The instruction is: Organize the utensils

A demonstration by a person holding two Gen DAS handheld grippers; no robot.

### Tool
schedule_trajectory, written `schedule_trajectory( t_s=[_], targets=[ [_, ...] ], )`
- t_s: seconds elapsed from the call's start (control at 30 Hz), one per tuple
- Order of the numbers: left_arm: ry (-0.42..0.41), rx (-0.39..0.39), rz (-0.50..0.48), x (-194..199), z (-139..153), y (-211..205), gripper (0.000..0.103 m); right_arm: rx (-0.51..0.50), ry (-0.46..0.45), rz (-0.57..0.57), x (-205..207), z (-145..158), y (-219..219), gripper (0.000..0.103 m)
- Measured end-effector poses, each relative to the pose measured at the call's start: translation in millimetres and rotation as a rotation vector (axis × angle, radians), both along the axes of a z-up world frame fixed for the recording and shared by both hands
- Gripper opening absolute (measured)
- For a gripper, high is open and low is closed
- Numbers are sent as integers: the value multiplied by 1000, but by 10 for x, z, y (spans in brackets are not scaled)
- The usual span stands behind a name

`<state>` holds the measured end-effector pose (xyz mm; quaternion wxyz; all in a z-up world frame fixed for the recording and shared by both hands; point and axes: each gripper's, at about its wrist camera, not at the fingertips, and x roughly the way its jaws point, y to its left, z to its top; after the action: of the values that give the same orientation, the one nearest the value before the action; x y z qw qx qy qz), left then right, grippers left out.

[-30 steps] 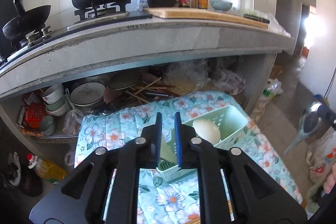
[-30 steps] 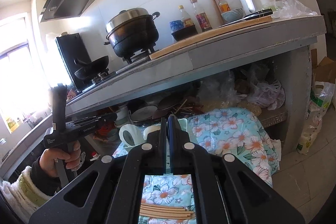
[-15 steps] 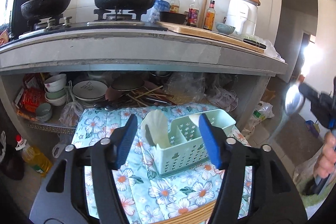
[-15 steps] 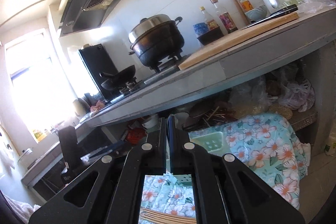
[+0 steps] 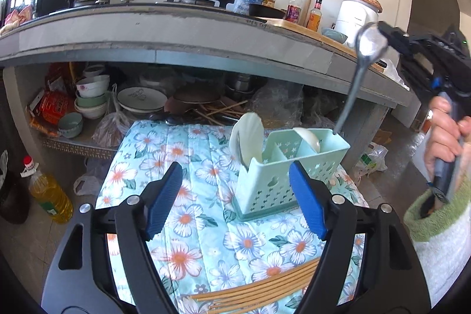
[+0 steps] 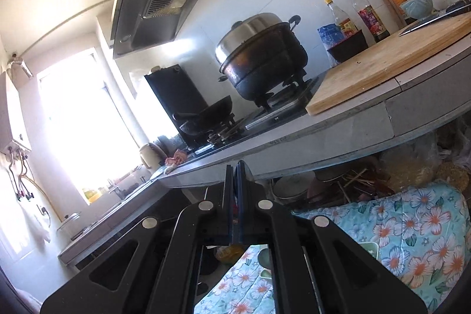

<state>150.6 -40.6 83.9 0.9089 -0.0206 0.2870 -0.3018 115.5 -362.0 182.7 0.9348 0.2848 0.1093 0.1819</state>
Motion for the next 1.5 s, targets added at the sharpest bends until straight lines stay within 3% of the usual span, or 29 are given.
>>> schedule_trajectory(
  t_s=[0.17, 0.27, 0.43, 0.57, 0.7, 0.87, 1.17, 1.33, 1.37, 1.5],
  targets=[
    [38, -5, 3, -14, -148, 79, 71, -20, 90, -38, 222, -486, -102, 2],
    [52, -1, 5, -5, -225, 88, 71, -52, 204, -86, 280, -861, -163, 3],
    [46, -8, 25, 70, -293, -5, 71, -142, 258, -153, 119, -1022, -106, 6],
    [1, 0, 90, 180, -334, -174, 71, -217, 244, -225, -38, -946, -38, 34],
    [11, -30, 131, 287, -346, -282, 71, -339, 224, -257, -120, -834, 149, 53],
    [-47, -16, 167, 361, -299, -463, 71, -553, 268, -202, 67, -900, 530, 65],
    [-82, 90, 214, 623, -383, -728, 71, -802, 364, -203, 487, -1171, 894, 65],
    [-41, 104, 230, 743, -486, -720, 71, -786, 374, -301, 539, -1168, 830, 65],
    [-39, 99, 232, 757, -494, -704, 71, -772, 373, -329, 531, -1157, 796, 62],
    [-22, 116, 232, 800, -527, -691, 71, -712, 354, -438, 397, -1104, 638, 36]
  ],
)
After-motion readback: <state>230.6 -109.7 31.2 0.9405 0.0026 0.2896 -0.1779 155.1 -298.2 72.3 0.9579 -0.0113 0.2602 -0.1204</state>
